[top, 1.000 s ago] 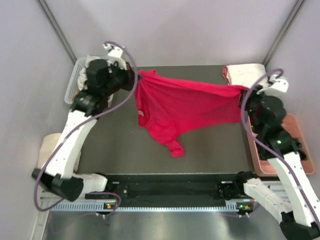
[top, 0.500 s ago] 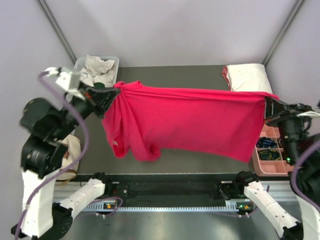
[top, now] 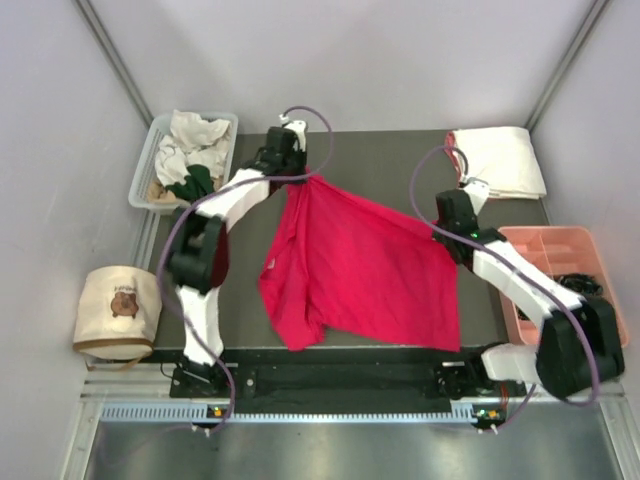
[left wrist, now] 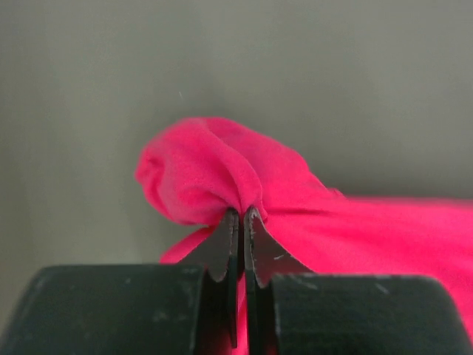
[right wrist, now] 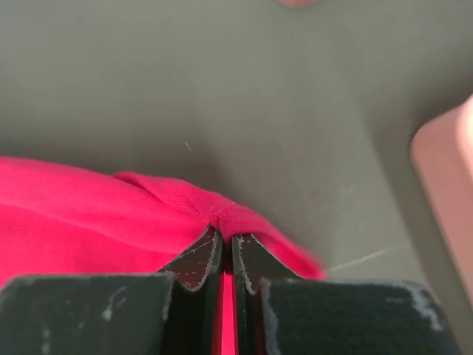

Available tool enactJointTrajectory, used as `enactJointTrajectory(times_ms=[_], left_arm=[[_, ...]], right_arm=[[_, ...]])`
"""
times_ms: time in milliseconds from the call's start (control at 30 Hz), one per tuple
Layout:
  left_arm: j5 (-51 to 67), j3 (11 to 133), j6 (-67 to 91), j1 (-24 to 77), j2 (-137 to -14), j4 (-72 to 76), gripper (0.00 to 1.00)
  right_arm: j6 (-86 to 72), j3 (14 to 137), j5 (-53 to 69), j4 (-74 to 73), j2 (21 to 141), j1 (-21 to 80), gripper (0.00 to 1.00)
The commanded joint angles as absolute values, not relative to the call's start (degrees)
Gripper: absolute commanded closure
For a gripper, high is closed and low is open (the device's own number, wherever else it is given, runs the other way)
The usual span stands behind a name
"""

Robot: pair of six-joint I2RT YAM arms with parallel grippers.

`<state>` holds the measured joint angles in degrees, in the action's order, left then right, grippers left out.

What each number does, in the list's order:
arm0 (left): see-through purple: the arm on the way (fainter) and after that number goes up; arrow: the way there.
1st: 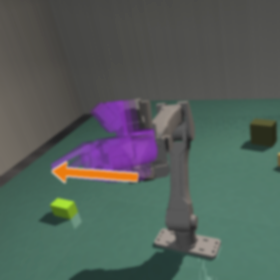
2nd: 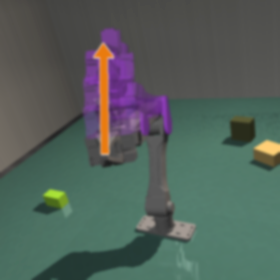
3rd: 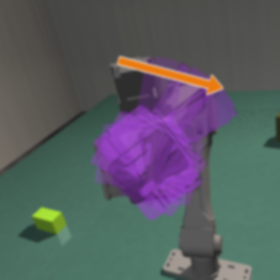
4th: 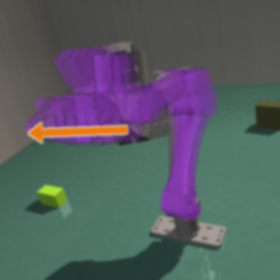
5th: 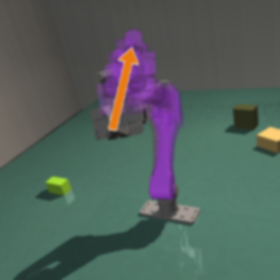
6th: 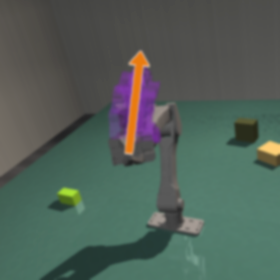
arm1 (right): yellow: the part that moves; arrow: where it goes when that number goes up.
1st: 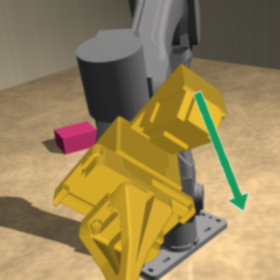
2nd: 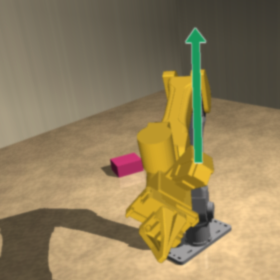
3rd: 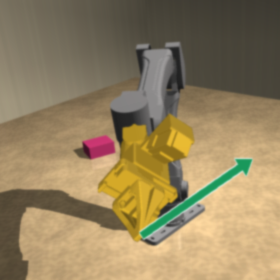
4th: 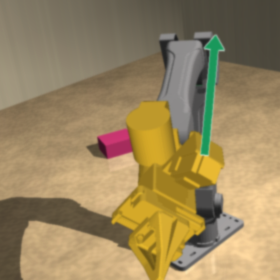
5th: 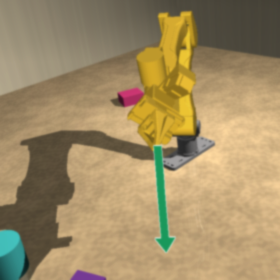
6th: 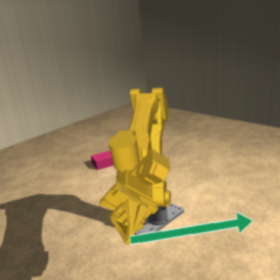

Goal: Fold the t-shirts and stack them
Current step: Flatten out the tshirt

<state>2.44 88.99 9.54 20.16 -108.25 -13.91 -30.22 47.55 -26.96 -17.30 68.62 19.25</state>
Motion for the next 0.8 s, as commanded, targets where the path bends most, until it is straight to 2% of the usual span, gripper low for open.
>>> enactJointTrajectory(times_ms=[0, 67, 233, 300, 467, 500, 533, 600, 633, 667, 700, 733, 767], left_arm=[[-0.5, 109.4, 6.8, 19.5, -127.0, -10.1, 1.0], [2.1, 114.1, 7.5, 19.4, -134.6, -9.9, 1.0], [2.6, 119.7, 7.7, 19.4, -141.2, -6.0, 0.98], [1.8, 121.3, 6.6, 19.3, -142.0, -5.9, 0.89], [0.5, 119.8, 5.0, 18.9, -139.9, -4.8, 0.87], [0.5, 118.5, 4.8, 18.8, -139.3, -4.5, 0.8], [0.4, 117.8, 4.7, 18.7, -138.1, -4.1, 0.7], [0.5, 115.8, 4.7, 18.6, -136.9, -3.5, 0.48], [-1.3, 115.1, 4.7, 18.6, -135.5, -3.6, 0.29], [-1.5, 114.5, 5.1, 18.5, -134.7, -3.7, 0.18], [-1.7, 113.2, 5.4, 18.5, -133.9, -4.0, 0.01], [-1.8, 112.5, 5.5, 18.5, -131.9, -4.2, 0.01], [-2.4, 110.8, 6.2, 18.5, -130.5, -4.5, 0.01]], right_arm=[[-35.2, 49.3, -27.7, -9.3, 75.2, 19.0, 1.0], [-35.1, 50.4, -28.5, -9.4, 78.6, 18.8, 1.0], [-34.2, 54.8, -31.6, -11.5, 82.3, 18.6, 1.0], [-34.3, 55.5, -32.7, -11.9, 83.0, 18.5, 1.0], [-34.7, 55.5, -33.7, -11.9, 83.1, 18.1, 1.0], [-34.7, 55.5, -33.7, -11.9, 83.2, 18.1, 1.0], [-34.7, 55.5, -33.4, -11.6, 83.3, 18.1, 0.93], [-34.9, 55.3, -33.6, -11.2, 83.4, 18.2, 0.69], [-34.8, 55.2, -33.7, -11.0, 83.5, 18.0, 0.41], [-34.7, 55.4, -33.8, -10.8, 83.5, 17.9, 0.29], [-34.5, 55.9, -34.0, -10.7, 83.6, 17.9, 0.16], [-33.9, 56.2, -34.4, -10.9, 83.6, 17.9, 0.03], [-33.8, 56.9, -35.3, -11.2, 83.3, 17.9, 0.01]])
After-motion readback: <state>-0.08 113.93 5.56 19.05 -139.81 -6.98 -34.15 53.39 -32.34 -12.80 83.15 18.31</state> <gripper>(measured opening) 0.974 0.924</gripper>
